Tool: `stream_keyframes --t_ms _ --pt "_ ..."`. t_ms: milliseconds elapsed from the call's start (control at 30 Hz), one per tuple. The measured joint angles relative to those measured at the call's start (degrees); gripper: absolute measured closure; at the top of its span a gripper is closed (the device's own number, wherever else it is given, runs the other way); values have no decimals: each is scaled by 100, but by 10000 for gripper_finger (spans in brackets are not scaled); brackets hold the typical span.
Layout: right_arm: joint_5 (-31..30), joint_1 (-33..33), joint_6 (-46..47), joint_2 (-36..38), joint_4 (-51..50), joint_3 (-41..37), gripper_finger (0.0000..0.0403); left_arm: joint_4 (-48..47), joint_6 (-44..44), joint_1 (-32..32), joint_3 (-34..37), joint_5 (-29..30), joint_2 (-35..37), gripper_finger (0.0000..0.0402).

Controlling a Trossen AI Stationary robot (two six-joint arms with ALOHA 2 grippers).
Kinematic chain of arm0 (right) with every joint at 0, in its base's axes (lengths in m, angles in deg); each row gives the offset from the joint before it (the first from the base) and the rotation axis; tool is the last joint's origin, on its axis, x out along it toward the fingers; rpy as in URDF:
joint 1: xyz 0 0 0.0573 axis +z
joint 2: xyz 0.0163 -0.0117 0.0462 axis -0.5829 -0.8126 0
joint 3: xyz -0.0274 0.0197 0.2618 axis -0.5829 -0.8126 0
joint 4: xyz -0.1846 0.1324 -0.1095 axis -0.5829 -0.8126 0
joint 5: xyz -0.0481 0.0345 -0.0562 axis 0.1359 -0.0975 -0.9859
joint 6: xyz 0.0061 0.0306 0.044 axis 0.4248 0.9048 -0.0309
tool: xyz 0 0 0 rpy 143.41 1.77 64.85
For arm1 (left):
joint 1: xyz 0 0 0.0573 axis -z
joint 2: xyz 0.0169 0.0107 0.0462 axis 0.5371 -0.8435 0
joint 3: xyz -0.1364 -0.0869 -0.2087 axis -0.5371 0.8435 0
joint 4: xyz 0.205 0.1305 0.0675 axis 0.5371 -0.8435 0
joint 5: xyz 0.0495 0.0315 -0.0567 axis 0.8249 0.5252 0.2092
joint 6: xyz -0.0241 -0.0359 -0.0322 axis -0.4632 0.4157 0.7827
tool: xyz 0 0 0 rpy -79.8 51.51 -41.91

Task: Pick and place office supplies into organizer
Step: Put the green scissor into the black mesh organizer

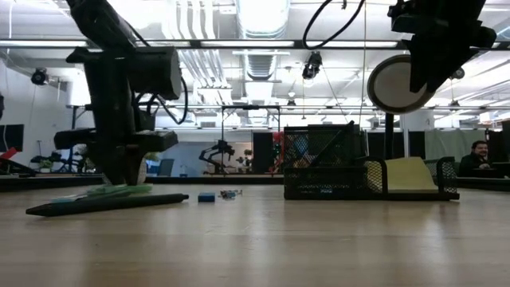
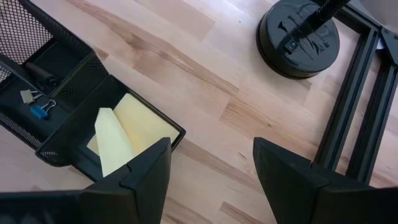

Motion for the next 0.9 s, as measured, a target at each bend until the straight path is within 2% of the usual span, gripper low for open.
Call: stream_keyframes --t_ms 133,267,400,567,667,800,900 --pt "0 0 0 0 -2 0 184 73 -320 1 -432 390 174 330" --pt "0 -1 0 0 0 0 184 384 -1226 86 -985 777 312 330" --pt "-10 0 1 0 4 -2 184 1687 -2610 322 -1394 1106 491 330" --pt "-24 0 0 0 4 -9 184 4456 -4710 826 -1475 1129 497 330" --pt "-16 -2 0 0 5 -9 184 5645 -5425 1090 -1451 1128 458 330" --pt "-13 -1 -58 0 10 -9 183 6175 -6086 1293 -1438 1115 390 330" --pt "31 0 -220 0 9 1 183 6205 -6422 1340 -1438 1094 313 330"
